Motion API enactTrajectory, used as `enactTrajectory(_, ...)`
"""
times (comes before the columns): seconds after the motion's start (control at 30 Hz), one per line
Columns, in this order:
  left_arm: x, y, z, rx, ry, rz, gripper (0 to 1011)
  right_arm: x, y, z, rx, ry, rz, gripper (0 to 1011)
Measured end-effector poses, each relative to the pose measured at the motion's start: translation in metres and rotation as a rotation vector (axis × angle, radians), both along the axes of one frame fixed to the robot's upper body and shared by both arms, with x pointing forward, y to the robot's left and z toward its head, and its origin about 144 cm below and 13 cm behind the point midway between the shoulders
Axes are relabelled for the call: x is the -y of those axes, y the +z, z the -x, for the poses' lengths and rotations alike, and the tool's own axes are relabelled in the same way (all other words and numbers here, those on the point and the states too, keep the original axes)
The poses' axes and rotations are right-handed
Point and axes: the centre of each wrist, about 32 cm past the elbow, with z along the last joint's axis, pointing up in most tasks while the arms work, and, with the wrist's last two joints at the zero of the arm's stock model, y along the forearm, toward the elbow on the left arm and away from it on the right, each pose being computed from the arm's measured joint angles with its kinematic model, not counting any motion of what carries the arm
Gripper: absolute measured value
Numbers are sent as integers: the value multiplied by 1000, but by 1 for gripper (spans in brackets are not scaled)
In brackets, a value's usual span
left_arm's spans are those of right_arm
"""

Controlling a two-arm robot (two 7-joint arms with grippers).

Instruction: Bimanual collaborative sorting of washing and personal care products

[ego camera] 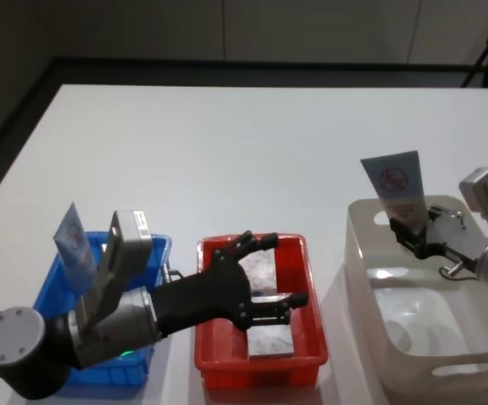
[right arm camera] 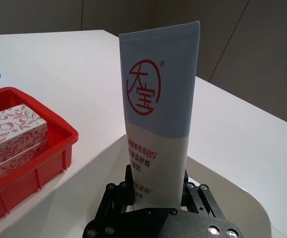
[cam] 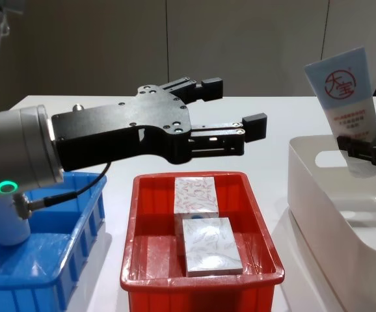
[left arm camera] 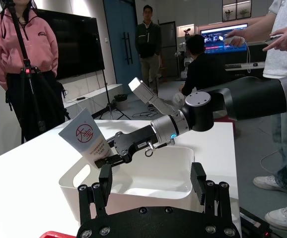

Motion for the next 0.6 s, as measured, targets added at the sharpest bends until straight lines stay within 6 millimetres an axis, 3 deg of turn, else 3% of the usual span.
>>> enactTrajectory(0.6,0,0,0,0,0,0,1002,-8,-10,-7,-42,-30,36,481)
